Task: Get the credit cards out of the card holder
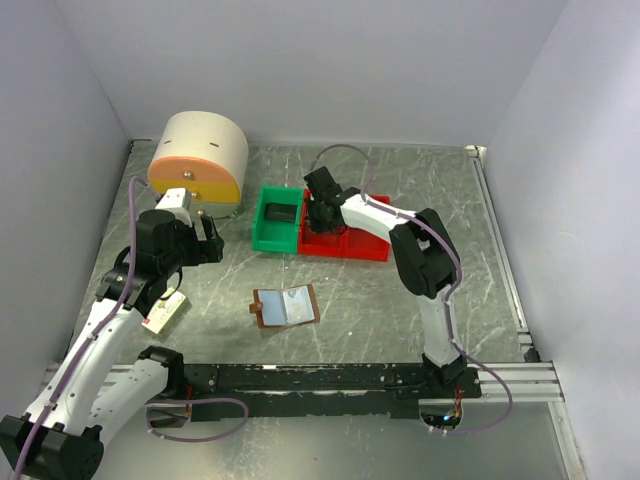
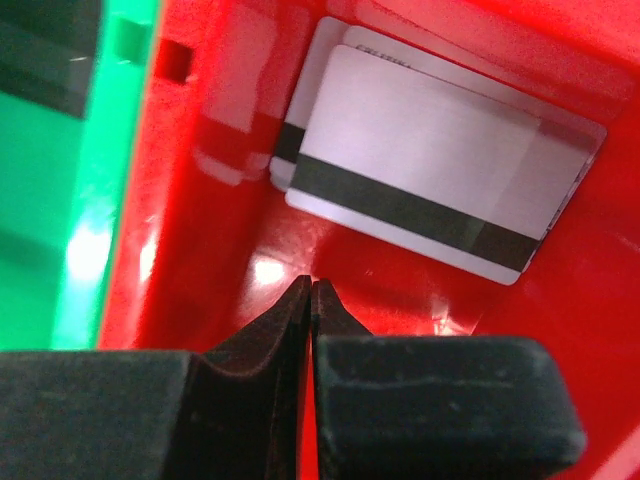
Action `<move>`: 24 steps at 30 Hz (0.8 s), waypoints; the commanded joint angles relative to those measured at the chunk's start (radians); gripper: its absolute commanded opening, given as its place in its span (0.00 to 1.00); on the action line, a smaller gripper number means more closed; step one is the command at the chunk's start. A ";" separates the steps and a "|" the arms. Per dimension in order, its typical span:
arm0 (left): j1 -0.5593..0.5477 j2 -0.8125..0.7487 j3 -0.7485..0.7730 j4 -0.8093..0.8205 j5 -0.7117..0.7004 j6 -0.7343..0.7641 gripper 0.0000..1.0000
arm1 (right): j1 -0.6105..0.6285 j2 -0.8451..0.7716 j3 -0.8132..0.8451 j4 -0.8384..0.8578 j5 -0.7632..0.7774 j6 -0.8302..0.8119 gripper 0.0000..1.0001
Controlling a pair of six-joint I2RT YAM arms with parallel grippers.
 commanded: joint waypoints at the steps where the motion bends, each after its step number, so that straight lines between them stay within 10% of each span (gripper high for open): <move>1: 0.007 -0.007 0.013 0.019 0.012 0.015 0.98 | 0.002 0.052 0.068 -0.056 0.091 0.050 0.04; 24: 0.006 -0.005 0.015 0.020 0.018 0.017 0.98 | 0.000 0.113 0.133 0.006 0.183 0.073 0.05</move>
